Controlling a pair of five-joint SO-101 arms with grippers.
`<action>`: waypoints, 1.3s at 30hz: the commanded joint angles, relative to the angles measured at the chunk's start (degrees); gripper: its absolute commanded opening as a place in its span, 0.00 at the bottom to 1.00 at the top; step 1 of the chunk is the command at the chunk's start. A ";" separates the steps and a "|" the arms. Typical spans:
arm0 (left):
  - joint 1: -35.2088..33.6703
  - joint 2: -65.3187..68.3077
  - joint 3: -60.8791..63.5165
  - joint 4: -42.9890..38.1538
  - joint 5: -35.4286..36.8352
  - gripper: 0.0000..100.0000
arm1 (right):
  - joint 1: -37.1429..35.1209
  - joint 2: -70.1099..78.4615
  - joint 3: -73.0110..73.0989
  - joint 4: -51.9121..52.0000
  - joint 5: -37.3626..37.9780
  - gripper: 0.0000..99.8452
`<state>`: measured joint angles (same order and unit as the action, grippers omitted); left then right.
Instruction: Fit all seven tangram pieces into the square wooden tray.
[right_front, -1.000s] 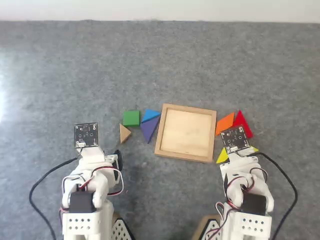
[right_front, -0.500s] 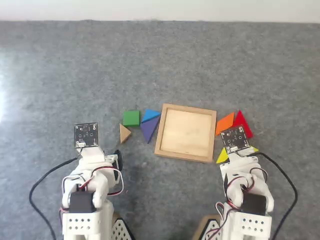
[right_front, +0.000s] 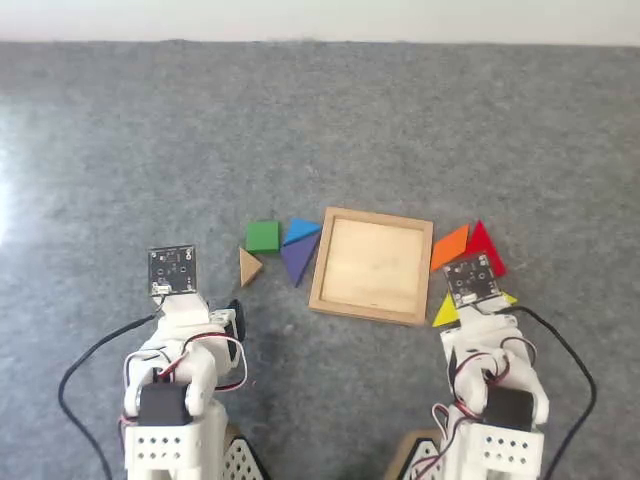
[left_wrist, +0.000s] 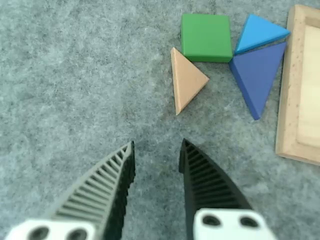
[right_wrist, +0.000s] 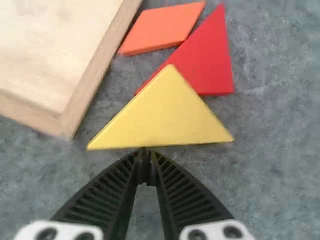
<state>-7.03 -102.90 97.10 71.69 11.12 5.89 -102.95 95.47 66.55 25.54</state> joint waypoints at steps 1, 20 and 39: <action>-0.44 -0.79 -0.66 0.26 0.62 0.14 | 4.00 -0.84 -0.70 -6.20 -0.26 0.01; -0.44 -0.79 -0.66 0.26 0.62 0.14 | -7.34 47.16 -36.40 -9.54 -13.10 0.06; -0.44 -0.79 -0.66 0.26 0.62 0.14 | -7.08 85.58 -51.87 -7.25 -23.30 0.27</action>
<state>-7.03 -102.90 97.10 71.69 11.12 -1.23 -17.76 45.27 60.13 3.56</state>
